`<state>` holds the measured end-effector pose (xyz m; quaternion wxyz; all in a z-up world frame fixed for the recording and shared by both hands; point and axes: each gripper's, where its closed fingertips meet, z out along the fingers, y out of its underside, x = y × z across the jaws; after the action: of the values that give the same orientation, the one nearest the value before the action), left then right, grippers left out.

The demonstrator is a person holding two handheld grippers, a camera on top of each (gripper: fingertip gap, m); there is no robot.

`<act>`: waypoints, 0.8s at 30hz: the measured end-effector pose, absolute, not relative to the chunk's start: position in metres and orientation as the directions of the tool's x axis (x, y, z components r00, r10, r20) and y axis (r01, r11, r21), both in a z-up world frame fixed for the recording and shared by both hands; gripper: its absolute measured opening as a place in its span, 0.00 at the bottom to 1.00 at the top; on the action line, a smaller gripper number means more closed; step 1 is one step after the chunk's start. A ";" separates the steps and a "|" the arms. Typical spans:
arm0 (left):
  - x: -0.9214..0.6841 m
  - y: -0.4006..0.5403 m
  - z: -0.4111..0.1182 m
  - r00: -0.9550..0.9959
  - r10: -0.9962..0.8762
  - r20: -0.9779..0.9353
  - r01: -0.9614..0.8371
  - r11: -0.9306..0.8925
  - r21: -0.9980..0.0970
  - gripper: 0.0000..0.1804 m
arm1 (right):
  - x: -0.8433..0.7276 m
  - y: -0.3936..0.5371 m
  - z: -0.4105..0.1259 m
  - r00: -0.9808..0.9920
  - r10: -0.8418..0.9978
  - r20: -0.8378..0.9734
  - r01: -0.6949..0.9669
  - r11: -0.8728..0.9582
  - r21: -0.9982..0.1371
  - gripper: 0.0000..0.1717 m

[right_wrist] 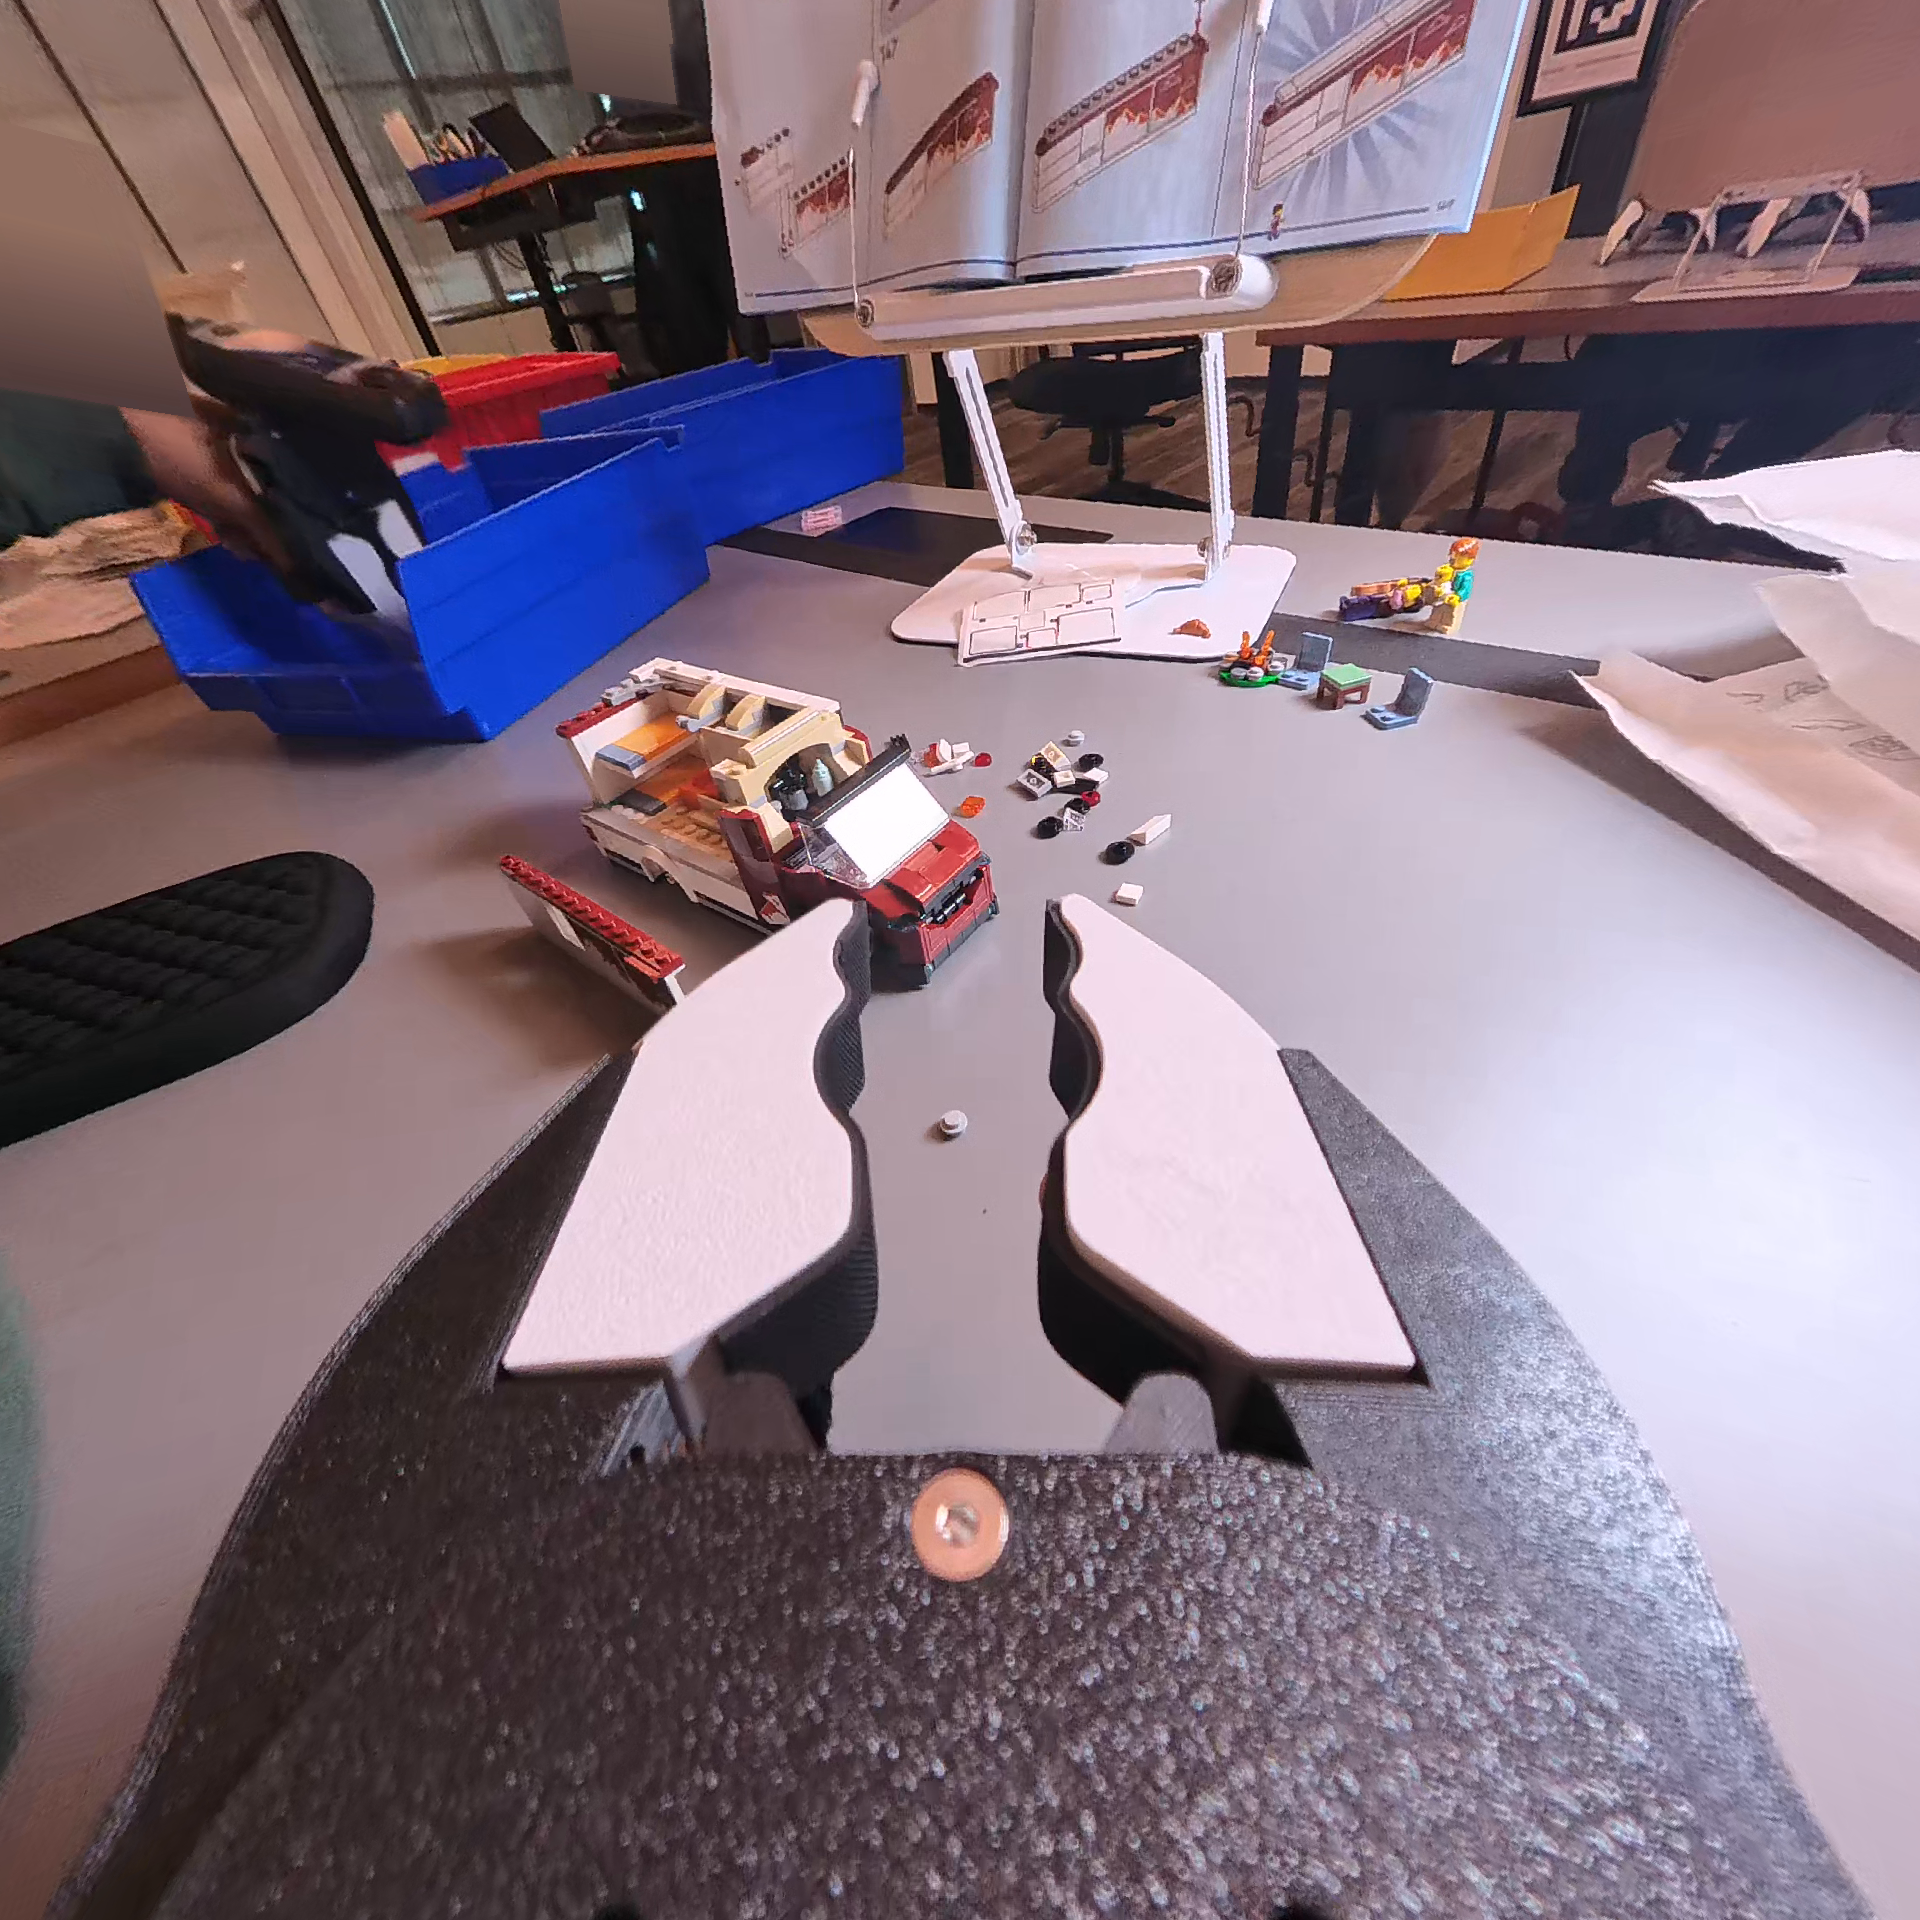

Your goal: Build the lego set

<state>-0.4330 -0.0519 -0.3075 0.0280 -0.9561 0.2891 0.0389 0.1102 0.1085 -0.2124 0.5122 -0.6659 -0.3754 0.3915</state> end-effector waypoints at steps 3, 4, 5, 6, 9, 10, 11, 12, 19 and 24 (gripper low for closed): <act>-0.420 -0.050 -0.267 0.827 -0.536 -0.171 -0.559 -0.818 -0.134 0.05 | 0.111 0.109 -0.211 0.411 0.901 -0.137 0.093 -0.191 -0.977 0.18; -0.408 -0.049 -0.250 0.820 -0.538 -0.196 -0.569 -0.804 -0.175 0.05 | 0.111 0.109 -0.211 0.411 0.901 -0.136 0.091 -0.190 -0.978 0.18; -0.393 -0.049 -0.234 0.807 -0.548 -0.218 -0.588 -0.781 -0.212 0.05 | 0.110 0.109 -0.211 0.410 0.902 -0.138 0.089 -0.190 -0.978 0.18; -0.373 -0.049 -0.220 0.790 -0.565 -0.237 -0.611 -0.752 -0.246 0.04 | 0.109 0.109 -0.212 0.407 0.903 -0.140 0.087 -0.191 -0.978 0.18; -0.293 -0.045 -0.200 0.720 -0.644 -0.257 -0.692 -0.644 -0.326 0.04 | 0.105 0.109 -0.211 0.395 0.907 -0.145 0.081 -0.192 -0.978 0.18; -0.261 -0.045 -0.202 0.687 -0.685 -0.243 -0.721 -0.599 -0.348 0.04 | 0.105 0.109 -0.211 0.394 0.908 -0.142 0.082 -0.189 -0.978 0.18; -0.227 -0.046 -0.207 0.650 -0.729 -0.217 -0.745 -0.553 -0.373 0.05 | 0.104 0.108 -0.211 0.394 0.909 -0.138 0.082 -0.184 -0.979 0.18; -0.194 -0.048 -0.214 0.614 -0.768 -0.183 -0.760 -0.512 -0.399 0.05 | 0.105 0.108 -0.210 0.395 0.909 -0.135 0.082 -0.181 -0.980 0.18; -0.031 -0.046 -0.288 0.415 -0.909 0.030 -0.801 -0.381 -0.463 0.04 | 0.110 0.108 -0.207 0.409 0.901 -0.144 0.062 -0.184 -0.981 0.18; 0.015 -0.020 -0.312 0.400 -0.916 0.037 -0.811 -0.372 -0.451 0.04 | 0.111 0.108 -0.209 0.412 0.902 -0.127 0.070 -0.170 -0.983 0.18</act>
<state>0.0148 -0.0196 -0.3119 0.1843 -0.8160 0.5292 -0.1421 0.1110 0.1076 -0.2087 0.5265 -0.6549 -0.3709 0.3953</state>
